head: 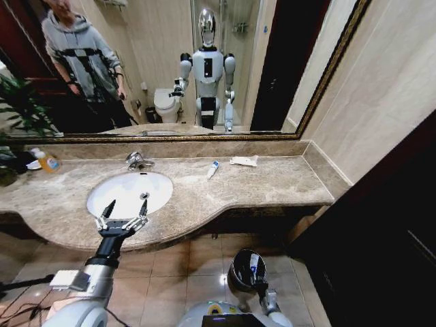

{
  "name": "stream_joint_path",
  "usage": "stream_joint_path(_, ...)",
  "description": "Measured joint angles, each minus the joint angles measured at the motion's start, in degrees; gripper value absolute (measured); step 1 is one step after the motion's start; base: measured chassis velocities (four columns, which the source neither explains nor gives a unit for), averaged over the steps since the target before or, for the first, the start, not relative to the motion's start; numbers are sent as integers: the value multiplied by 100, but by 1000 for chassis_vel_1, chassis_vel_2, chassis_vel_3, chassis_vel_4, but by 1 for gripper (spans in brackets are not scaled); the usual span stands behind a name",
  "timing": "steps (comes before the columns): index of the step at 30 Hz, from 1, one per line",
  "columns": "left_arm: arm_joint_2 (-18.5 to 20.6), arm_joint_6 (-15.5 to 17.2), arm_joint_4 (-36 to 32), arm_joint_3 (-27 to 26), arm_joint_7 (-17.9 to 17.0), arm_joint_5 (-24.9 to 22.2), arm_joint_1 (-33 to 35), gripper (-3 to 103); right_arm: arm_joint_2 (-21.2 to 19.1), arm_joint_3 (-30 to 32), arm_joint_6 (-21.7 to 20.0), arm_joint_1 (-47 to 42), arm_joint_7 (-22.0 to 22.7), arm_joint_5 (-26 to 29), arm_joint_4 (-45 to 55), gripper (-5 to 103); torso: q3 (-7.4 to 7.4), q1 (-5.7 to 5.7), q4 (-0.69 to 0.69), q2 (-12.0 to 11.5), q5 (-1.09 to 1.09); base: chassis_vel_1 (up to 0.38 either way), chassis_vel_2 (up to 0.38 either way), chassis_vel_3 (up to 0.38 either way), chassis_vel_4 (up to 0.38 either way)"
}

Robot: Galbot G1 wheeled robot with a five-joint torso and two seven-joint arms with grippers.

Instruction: Pick up the trash from the sink and place it in the trash bin.

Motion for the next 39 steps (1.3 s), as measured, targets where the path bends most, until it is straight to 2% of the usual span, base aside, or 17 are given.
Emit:
stream_joint_path(1, 0, 0, 0, 1, 0, 0, 0, 100, 47, 30, 84, 242, -3, -67, -455, 16, 0, 0, 0, 0, 1, 0, 0, 0, 0)
stream_joint_path(4, 0, 0, 0, 0, -1, 0, 0, 100, 89, 51, 84, 450, -45, -65, -817, 16, 1, 1, -1, 0, 1, 0, 0, 0, 0)
stream_joint_path(9, 0, 0, 0, 0, -1, 0, 0, 100, 253, 132, -84, 944, -161, -65, -1638, 16, 0, 0, -1, 0, 1, 0, 0, 0, 0)
stream_joint_path(11, 0, 0, 0, 0, -1, 0, 0, 100, 331, 189, -281, 1149, -312, -47, -1984, 16, 0, 1, 0, 0, -1, 0, 0, 0, 0)
stream_joint_path(18, 0, 0, 0, 0, -1, 0, 0, 100, 407, 229, -512, 1278, -484, -23, -2167, 16, 0, 0, -1, 0, 0, 0, 0, 0, 0)
stream_joint_path(28, 0, 0, 0, 0, -1, 0, 0, 100, 334, 200, -614, 1357, -413, -8, -2138, 14, 0, 0, -1, 0, 0, 0, 0, 0, 0)
stream_joint_path(31, 0, 0, 0, 0, -1, 0, 0, 100, 316, 185, -661, 1341, -335, 0, -2034, 24, 0, 0, -1, 0, 0, 0, 0, 0, 0)
stream_joint_path(32, 0, 1, 0, 0, -1, 0, 0, 100, 308, 184, -678, 1337, -327, 1, -2006, 24, 0, 0, -1, 0, 0, 0, 0, 0, 0)
stream_joint_path(34, 0, 0, 0, 0, -1, 0, 0, 100, 293, 179, -733, 1320, -329, -4, -1954, 35, 0, 0, -1, 0, 0, 0, 0, 0, 0)
stream_joint_path(35, 0, 0, 0, 0, -1, 0, 0, 100, 293, 179, -733, 1320, -329, -4, -1954, 35, 0, 0, -1, 0, 0, 0, 0, 0, 0)
stream_joint_path(37, 0, 0, 0, 0, -1, 0, 0, 100, 293, 174, -757, 1305, -327, -6, -1918, 45, 0, 0, -1, 0, 0, 0, 0, 0, 0)
stream_joint_path(38, 0, 0, 0, 0, -1, 0, 0, 100, 293, 174, -757, 1305, -327, -6, -1918, 45, 0, 0, -1, 0, 0, 0, 0, 0, 0)
stream_joint_path(39, 0, 0, 0, 0, -1, 0, 0, 100, 297, 173, -757, 1296, -325, -5, -1906, 51, 0, 0, -1, 0, 0, 0, 0, 0, 0)
